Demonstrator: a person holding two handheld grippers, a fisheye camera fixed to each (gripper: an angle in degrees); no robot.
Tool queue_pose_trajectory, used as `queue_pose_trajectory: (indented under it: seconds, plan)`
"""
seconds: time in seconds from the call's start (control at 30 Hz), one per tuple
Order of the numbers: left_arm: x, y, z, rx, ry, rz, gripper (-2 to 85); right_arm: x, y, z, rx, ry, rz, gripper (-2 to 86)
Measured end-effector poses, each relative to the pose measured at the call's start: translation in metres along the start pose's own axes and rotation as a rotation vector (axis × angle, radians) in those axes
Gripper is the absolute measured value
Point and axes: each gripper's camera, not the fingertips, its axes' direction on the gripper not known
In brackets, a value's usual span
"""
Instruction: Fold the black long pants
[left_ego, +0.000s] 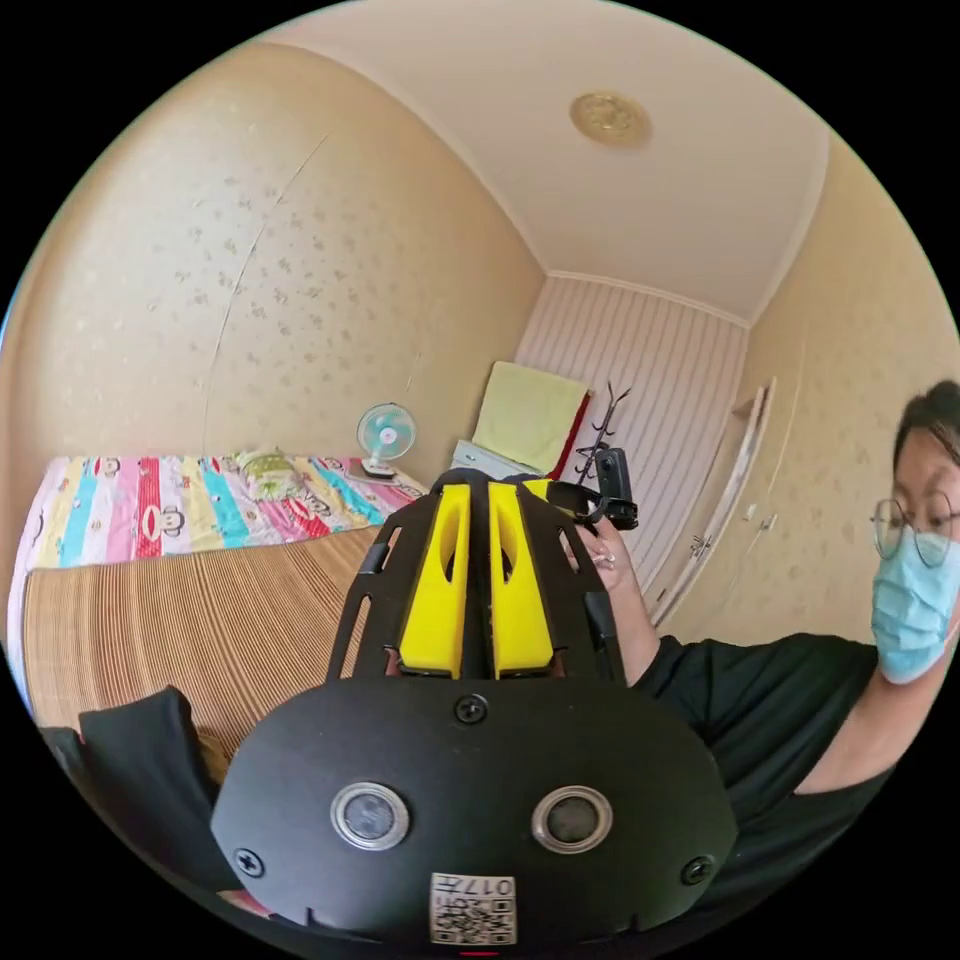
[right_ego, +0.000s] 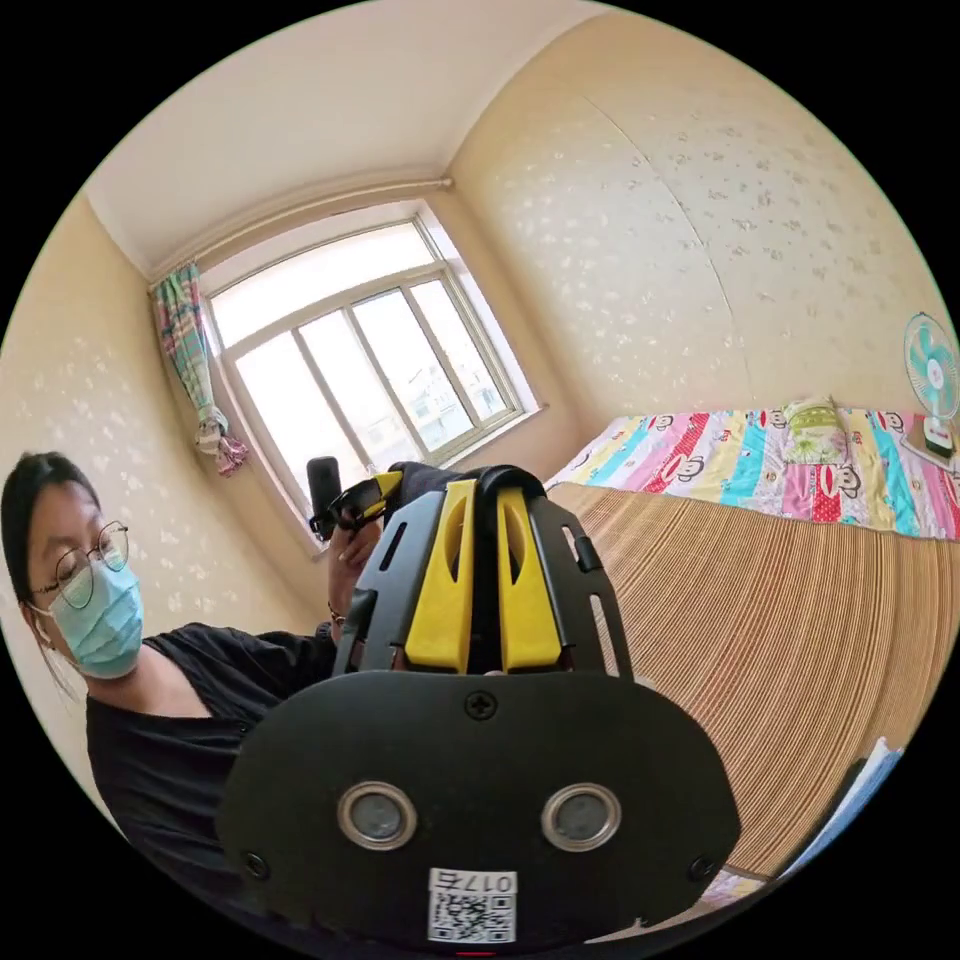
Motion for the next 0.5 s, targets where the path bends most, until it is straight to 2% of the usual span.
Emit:
queue_pose_trajectory:
  seconds: [0.07, 0.17, 0.23, 0.4, 0.5]
  plan:
    - [-0.086, -0.020, 0.058, -0.046, -0.006, -0.102, 3.9, 0.053, -0.021, 0.038, -0.055, 0.063, 0.093, 0.9]
    - [-0.154, -0.030, 0.117, -0.067, -0.082, -0.123, 3.9, 0.070, -0.038, 0.081, -0.074, 0.315, -0.005, 0.9]
    - [-0.188, -0.014, 0.147, -0.120, -0.104, -0.166, 3.9, 0.085, -0.041, 0.101, -0.133, 0.372, 0.030, 0.9]
    - [-0.226, 0.120, 0.190, -0.232, -0.054, -0.191, 4.0, 0.113, 0.035, 0.118, -0.192, 0.342, 0.014, 1.2]
    - [-0.227, 0.237, 0.211, -0.383, -0.026, -0.208, 4.1, 0.122, 0.130, 0.118, -0.270, 0.268, -0.005, 2.0]
